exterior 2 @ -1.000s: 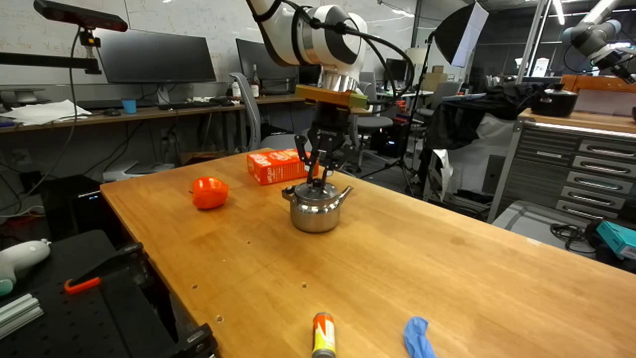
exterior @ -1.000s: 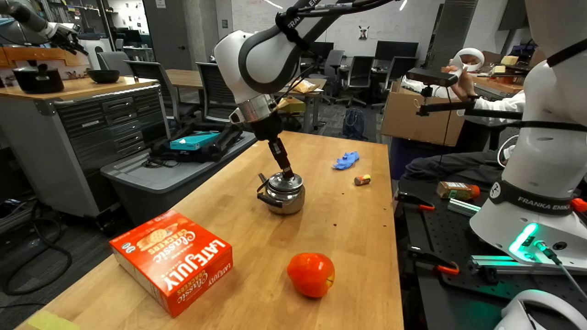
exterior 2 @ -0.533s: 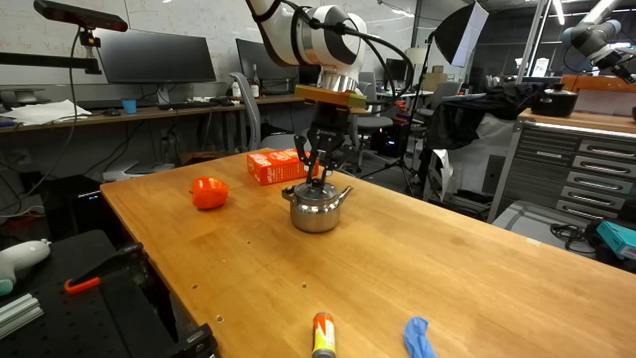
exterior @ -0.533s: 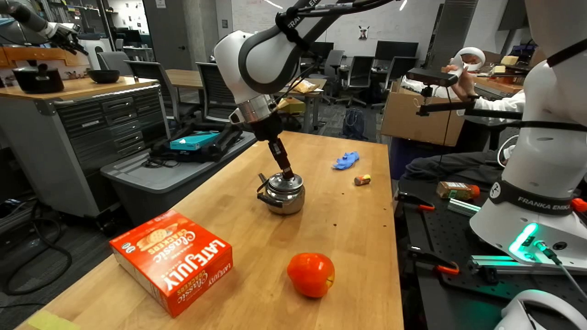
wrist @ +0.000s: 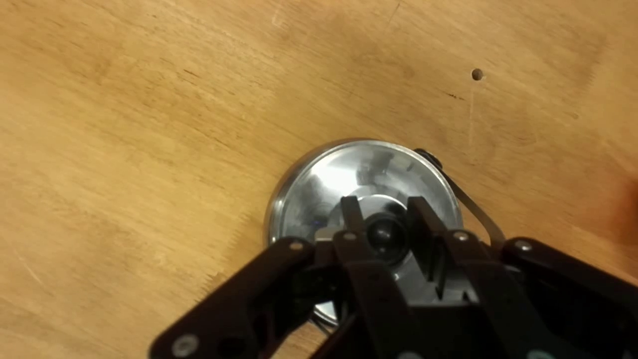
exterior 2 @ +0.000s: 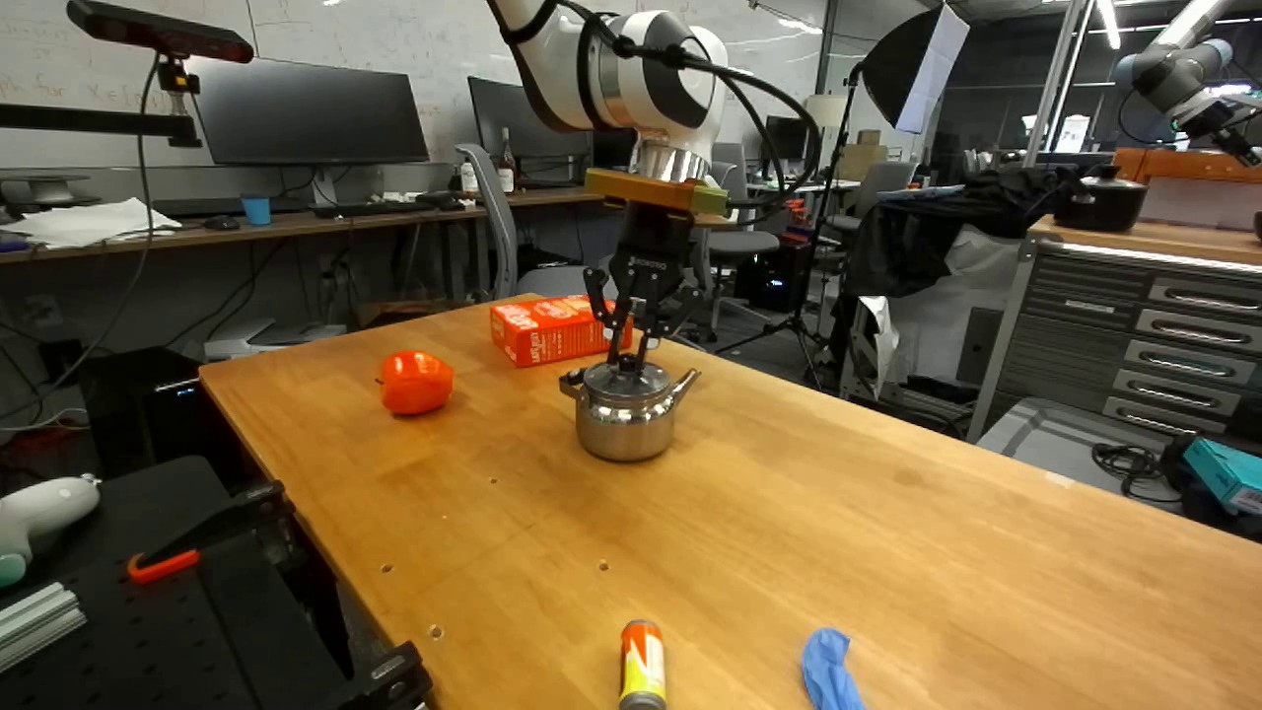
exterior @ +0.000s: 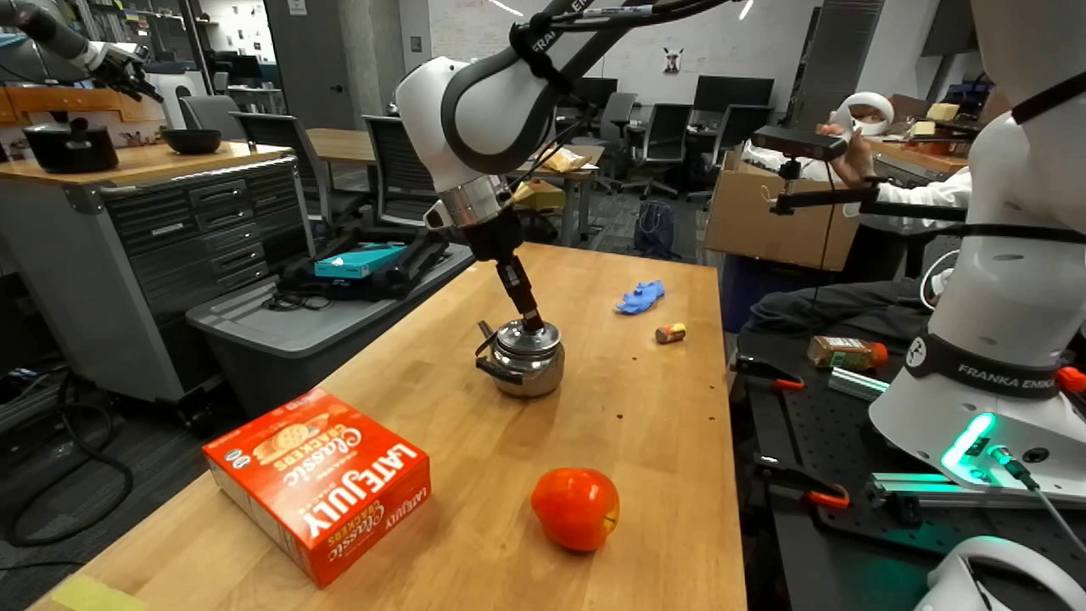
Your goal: Put the silver lid on the kettle
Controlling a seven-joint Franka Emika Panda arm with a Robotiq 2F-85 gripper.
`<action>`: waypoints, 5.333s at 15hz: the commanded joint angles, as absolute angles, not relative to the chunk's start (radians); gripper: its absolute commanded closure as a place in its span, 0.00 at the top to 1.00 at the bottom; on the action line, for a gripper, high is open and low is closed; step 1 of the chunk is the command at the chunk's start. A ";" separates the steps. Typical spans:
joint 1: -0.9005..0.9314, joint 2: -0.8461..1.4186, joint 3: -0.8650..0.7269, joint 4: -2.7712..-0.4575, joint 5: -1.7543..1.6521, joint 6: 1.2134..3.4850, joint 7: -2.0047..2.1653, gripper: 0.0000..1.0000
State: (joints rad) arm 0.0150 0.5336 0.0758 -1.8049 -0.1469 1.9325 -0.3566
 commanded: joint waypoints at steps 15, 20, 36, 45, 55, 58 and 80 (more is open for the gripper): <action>0.028 0.538 0.073 -1.803 -0.187 1.969 -0.355 0.15; 0.027 0.516 0.073 -1.825 -0.196 1.959 -0.363 0.15; 0.017 0.450 0.072 -1.931 -0.272 1.931 -0.411 0.53; 0.001 0.277 0.073 -2.046 -0.250 1.945 -0.438 1.00; -0.039 -0.092 0.006 -2.269 -0.015 1.960 -0.314 1.00; -0.060 -0.209 -0.046 -2.333 0.024 1.942 -0.265 1.00; -0.114 -0.335 -0.117 -2.370 -0.004 1.930 -0.087 1.00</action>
